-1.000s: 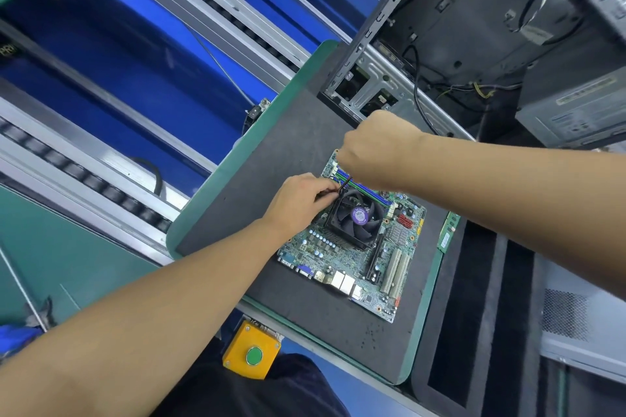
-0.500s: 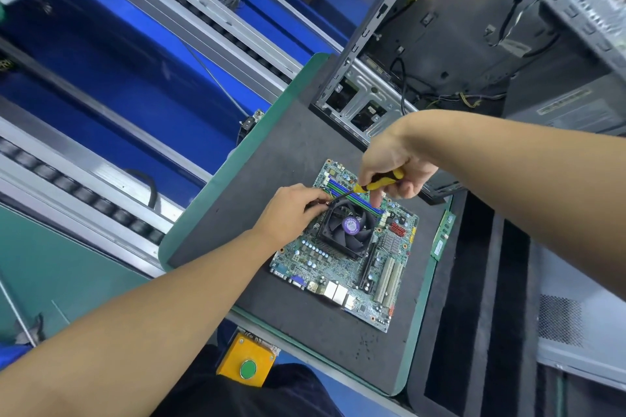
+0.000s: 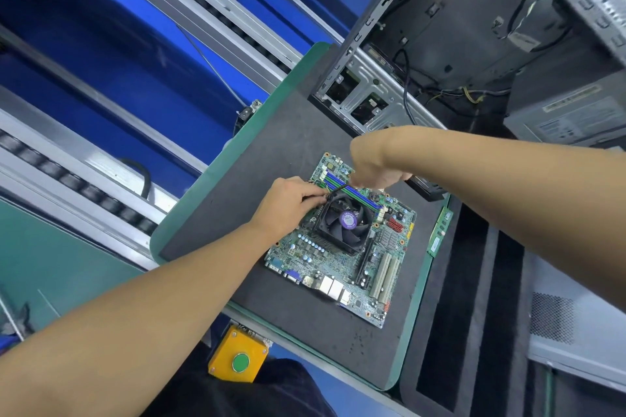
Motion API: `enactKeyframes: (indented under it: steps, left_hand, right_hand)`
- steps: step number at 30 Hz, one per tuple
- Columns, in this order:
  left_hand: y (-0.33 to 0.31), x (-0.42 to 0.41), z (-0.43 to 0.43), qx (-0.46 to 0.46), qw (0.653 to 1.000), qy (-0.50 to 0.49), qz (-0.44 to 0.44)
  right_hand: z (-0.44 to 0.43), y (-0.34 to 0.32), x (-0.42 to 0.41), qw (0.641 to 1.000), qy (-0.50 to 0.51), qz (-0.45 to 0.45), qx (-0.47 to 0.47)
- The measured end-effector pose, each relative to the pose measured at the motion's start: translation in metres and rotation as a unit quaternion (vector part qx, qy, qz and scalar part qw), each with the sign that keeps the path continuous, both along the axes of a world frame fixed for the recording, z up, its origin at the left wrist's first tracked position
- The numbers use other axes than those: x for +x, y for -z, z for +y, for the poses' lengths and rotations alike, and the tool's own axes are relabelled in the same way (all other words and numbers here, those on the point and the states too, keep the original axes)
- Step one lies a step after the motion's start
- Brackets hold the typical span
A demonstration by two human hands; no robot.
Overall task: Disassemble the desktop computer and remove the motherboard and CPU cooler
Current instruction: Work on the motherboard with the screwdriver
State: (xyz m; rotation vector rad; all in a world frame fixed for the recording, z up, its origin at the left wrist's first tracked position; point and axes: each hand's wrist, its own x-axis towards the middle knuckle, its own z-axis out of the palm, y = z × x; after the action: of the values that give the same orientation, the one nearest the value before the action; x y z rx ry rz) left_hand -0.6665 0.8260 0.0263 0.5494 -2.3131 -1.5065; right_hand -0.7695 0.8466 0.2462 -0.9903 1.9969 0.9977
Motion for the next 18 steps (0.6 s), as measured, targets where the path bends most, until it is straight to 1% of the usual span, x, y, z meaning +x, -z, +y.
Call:
enactKeyframes:
  steps: [1,2,3,5,6,7,8,10,11,12,14,15,16,17,18]
  left_hand:
    - [0.0,0.0,0.0,0.004,1.0,0.002,0.001]
    - [0.0,0.001,0.0,0.006,1.0,0.002,0.001]
    - [-0.001,0.001,0.0,0.009,1.0,0.0,-0.002]
    - [-0.003,0.001,0.0,0.015,1.0,-0.008,-0.008]
    - [-0.004,0.0,0.001,0.015,1.0,-0.014,-0.009]
    - [-0.005,-0.001,0.001,0.013,1.0,-0.018,-0.011]
    - [-0.006,-0.001,0.001,0.011,1.0,-0.018,-0.014]
    - [-0.007,-0.001,0.001,0.011,1.0,-0.02,-0.016]
    - [-0.008,-0.001,0.0,0.013,1.0,-0.02,-0.017]
    - [-0.008,-0.001,-0.001,0.012,1.0,-0.016,-0.019]
    - [-0.009,-0.001,-0.003,0.002,1.0,-0.001,-0.02]
    - [-0.01,0.0,-0.004,0.001,1.0,0.008,-0.018]
    - [-0.009,0.0,-0.006,0.004,1.0,0.017,-0.018]
    - [-0.009,0.001,-0.007,0.007,0.999,0.028,-0.019]
    - [-0.008,0.001,-0.007,0.005,0.999,0.038,-0.02]
  right_hand:
    - [0.0,-0.002,0.003,0.995,-0.094,0.028,0.003]
    - [0.001,-0.003,0.007,0.981,-0.185,0.053,0.009]
    - [0.003,-0.003,0.012,0.959,-0.275,0.07,0.009]
    - [0.009,-0.002,0.021,0.896,-0.439,0.066,0.004]
    - [0.013,-0.003,0.023,0.868,-0.493,0.063,0.009]
    - [0.017,-0.003,0.022,0.853,-0.519,0.06,0.017]
    - [0.023,-0.004,0.021,0.852,-0.52,0.06,0.013]
    - [0.03,-0.005,0.019,0.87,-0.488,0.074,-0.002]
    - [0.03,-0.003,0.019,0.884,-0.461,0.083,-0.011]
    - [0.026,-0.002,0.021,0.906,-0.413,0.09,-0.03]
    - [0.014,-0.002,0.024,0.961,-0.254,0.091,-0.056]
    - [0.008,-0.002,0.024,0.982,-0.16,0.078,-0.062]
    - [0.003,-0.002,0.02,0.994,-0.067,0.053,-0.061]
    - [0.0,-0.002,0.013,0.998,0.032,0.02,-0.058]
    - [-0.001,-0.004,0.008,0.989,0.135,-0.015,-0.058]
